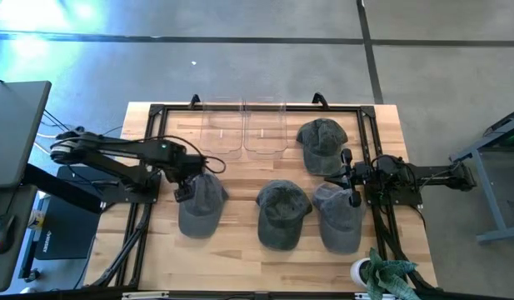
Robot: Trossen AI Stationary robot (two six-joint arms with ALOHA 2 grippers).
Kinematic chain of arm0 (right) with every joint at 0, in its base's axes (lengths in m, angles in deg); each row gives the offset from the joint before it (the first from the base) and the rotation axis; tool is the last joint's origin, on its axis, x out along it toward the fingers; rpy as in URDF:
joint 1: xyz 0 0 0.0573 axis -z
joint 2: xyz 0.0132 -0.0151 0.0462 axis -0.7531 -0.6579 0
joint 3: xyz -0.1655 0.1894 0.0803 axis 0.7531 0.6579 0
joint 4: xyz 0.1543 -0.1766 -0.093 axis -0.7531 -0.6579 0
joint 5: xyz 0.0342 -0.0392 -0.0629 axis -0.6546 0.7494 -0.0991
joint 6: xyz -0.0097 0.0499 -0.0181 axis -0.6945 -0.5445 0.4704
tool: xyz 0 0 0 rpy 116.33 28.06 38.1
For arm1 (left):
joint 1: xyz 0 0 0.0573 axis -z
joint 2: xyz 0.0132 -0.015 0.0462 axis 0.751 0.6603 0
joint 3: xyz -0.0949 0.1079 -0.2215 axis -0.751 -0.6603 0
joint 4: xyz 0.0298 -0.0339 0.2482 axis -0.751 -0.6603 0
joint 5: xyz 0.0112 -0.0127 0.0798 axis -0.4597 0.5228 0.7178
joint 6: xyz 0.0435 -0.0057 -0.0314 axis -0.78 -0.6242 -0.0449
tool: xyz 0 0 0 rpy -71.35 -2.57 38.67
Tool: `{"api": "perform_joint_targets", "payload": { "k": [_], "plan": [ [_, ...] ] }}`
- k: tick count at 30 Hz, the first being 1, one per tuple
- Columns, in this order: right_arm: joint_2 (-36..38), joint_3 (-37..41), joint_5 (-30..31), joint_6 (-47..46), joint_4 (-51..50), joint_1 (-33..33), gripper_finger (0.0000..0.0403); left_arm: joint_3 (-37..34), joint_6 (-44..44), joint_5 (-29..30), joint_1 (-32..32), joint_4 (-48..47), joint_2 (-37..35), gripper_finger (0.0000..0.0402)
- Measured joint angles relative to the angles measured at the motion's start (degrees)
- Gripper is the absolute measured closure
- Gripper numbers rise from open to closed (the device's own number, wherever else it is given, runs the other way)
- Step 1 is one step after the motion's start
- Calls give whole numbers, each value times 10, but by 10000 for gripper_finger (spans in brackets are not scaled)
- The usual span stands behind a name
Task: Pick & Place hat
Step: Put the left gray cap into the left transparent bin
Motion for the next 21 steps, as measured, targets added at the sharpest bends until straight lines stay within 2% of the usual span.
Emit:
{"api": "perform_joint_targets", "payload": {
  "k": [5, 11, 16, 21],
  "plan": [
    [0, 0, 0, 0, 0, 0, 395, 0, -45, -1, -8, 20, 29, 72],
    [0, 0, 0, 0, 0, 0, 394, 0, -89, -64, -96, 83, 25, 94],
    [0, 0, 0, 0, 0, 0, 395, -12, -175, -118, -174, 127, 24, 106],
    [0, 0, 0, 0, 0, 0, 398, -46, -217, -165, -198, 182, 24, 108]
  ]
}}
